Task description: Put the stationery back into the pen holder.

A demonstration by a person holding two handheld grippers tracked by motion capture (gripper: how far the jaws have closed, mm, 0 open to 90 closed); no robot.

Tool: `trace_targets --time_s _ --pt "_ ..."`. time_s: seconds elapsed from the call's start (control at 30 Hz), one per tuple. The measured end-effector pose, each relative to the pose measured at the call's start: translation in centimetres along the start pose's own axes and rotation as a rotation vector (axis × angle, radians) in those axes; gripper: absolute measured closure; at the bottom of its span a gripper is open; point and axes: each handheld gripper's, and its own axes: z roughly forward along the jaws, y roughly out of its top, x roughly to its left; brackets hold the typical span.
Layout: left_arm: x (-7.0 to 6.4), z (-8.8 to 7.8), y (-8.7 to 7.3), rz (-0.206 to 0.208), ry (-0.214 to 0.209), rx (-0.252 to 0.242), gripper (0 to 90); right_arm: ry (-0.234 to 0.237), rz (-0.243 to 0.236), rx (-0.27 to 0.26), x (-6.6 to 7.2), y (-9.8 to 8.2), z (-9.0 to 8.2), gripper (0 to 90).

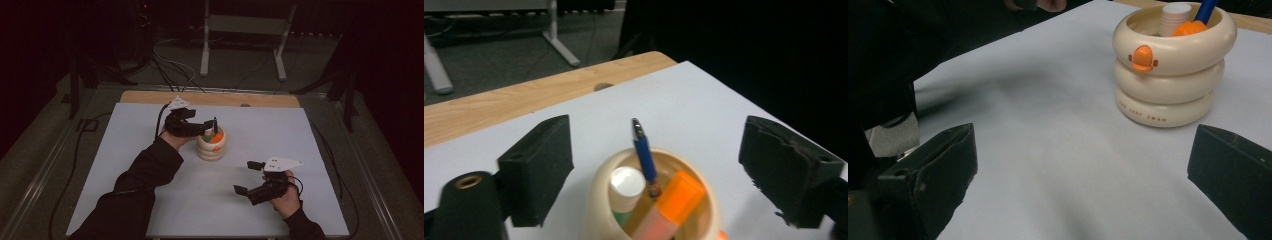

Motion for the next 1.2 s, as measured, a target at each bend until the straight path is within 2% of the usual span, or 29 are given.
trace_targets --time_s 0.03,0.07,0.1,0.13,0.23,0.47,0.53,0.6,0.67,0.93,1.2 --pt "0.0 0.0 0.0 0.0 0.0 0.0 9.6 0.0 0.0 0.0 0.0 0.0 0.0 0.0" --pt "-0.1 -0.4 0.0 0.012 -0.045 0.018 9.6 0.001 0.001 0.0 0.0 0.0 0.0 0.0" --pt "-0.2 -0.6 0.0 0.006 -0.065 0.022 2.3 0.003 0.001 -0.002 -0.1 0.0 0.1 0.0" --pt "-0.2 -0.8 -0.1 0.008 -0.081 0.025 1.4 0.003 0.003 -0.001 -0.1 0.0 0.1 0.0" --pt "-0.4 -1.5 -0.4 0.034 -0.101 0.029 0.2 0.002 0.001 -0.001 -0.1 0.0 0.1 0.0" --pt "-0.4 -3.5 -0.9 0.045 -0.144 -0.01 0.2 0.0 0.001 -0.003 -0.1 0.0 0.0 0.0" --pt "-0.3 -4.2 -1.1 0.049 -0.159 -0.001 0.2 0.003 0.002 -0.006 -0.1 0.1 0.0 0.0" --pt "-0.1 -4.9 -1.5 0.051 -0.173 -0.015 0.2 0.002 -0.001 -0.006 -0.1 0.1 0.0 0.0" --pt "0.2 -5.4 -1.8 0.046 -0.193 0.004 0.2 0.001 -0.002 -0.002 -0.1 0.1 0.1 0.0" --pt "0.8 -7.3 -3.4 0.046 -0.206 -0.001 0.2 0.004 -0.002 0.002 0.0 0.1 0.3 0.0" --pt "0.5 -8.8 -5.3 0.047 -0.211 -0.005 0.2 -0.004 -0.001 -0.007 0.0 0.1 -0.1 0.0"
